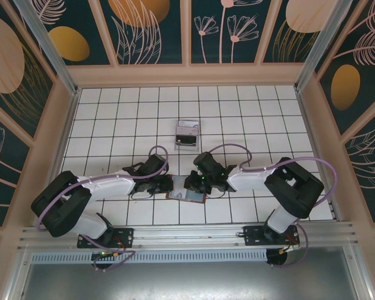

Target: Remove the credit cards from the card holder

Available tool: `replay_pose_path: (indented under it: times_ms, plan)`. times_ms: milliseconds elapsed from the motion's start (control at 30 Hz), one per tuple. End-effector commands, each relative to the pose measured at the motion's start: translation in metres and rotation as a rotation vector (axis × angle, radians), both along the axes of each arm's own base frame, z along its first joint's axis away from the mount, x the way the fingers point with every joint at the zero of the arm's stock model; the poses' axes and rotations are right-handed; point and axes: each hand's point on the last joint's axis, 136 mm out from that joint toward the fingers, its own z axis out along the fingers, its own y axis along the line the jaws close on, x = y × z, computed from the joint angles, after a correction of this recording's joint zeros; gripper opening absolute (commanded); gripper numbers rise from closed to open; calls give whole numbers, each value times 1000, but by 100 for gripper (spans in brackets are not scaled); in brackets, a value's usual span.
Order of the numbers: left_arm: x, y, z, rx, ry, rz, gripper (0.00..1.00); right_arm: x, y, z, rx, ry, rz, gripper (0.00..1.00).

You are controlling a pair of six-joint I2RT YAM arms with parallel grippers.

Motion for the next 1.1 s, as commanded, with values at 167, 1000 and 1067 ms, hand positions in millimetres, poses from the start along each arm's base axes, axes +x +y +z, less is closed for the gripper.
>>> replay_pose_path:
  times_ms: [167, 1000, 1067]
  plan:
    - [-52, 48, -60, 208, 212, -25, 16, -9, -1, -14, 7, 51, 20, 16]
    - [-57, 45, -63, 201, 228, -45, 16, -12, 14, 16, 228, 6, 27, 6]
    - [-57, 46, -63, 204, 225, -43, 16, -11, 10, 15, 216, 5, 18, 6]
